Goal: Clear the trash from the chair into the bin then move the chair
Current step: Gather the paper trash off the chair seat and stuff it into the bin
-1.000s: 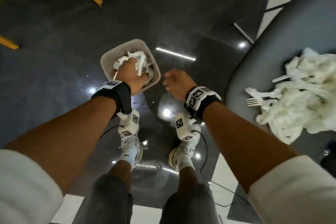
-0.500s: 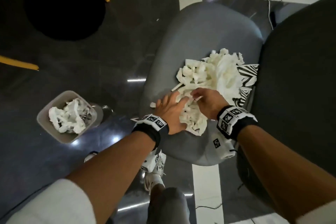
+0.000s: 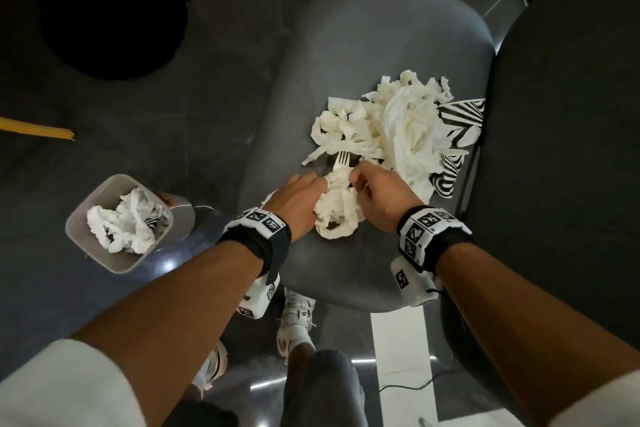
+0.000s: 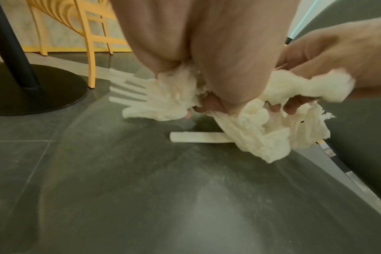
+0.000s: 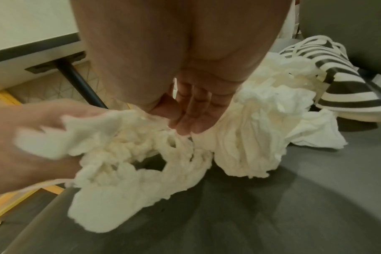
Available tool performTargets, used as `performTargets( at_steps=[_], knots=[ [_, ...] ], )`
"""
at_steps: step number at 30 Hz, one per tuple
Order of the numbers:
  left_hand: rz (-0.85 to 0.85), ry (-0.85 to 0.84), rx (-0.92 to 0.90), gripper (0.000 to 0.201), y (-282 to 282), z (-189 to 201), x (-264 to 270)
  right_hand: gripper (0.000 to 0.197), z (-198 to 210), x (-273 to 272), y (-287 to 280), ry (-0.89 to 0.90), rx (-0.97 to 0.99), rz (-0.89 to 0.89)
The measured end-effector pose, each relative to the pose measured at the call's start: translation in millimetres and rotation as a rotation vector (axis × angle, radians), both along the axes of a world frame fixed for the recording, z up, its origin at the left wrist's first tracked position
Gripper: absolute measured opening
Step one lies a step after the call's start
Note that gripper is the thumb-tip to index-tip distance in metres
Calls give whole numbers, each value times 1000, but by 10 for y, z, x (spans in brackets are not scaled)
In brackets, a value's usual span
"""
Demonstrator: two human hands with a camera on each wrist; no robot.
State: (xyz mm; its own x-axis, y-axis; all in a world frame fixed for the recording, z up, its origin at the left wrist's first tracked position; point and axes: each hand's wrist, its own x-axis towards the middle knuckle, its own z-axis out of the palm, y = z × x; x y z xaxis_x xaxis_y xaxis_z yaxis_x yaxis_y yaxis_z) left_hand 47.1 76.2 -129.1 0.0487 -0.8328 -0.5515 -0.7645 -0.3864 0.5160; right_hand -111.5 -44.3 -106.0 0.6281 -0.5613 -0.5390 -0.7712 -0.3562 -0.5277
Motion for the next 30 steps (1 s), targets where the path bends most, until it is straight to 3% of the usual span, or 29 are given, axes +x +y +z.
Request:
performTargets(
  at_steps=[7,13,16,19,21,24,26,30],
  knots=[
    [127,52,5,12,228,234,364,36,68,175,-70,-46,-227,116],
    [444,167,22,21,747,177,774,41,-61,509,-88,-33,-472,201],
    [597,183,41,30,1013,129,994,70,-111,697,-139,92,-553,299],
    [697,182,58,25,1223,93,1145,97,-228,838,-228,288,-482,371],
    [730,150,41,27,1357,56,1229,88,-289,915,-250,441,-505,421],
    [780,129,31,29,1516,43,1339,48,-260,1009,-212,542,-653,532],
    [819,142,38,33,1598,41,1410,33,-165,1072,-162,542,-701,560],
    [926,154,20,27,1729,13,1589,34,128,1276,-46,348,-707,451]
  ],
)
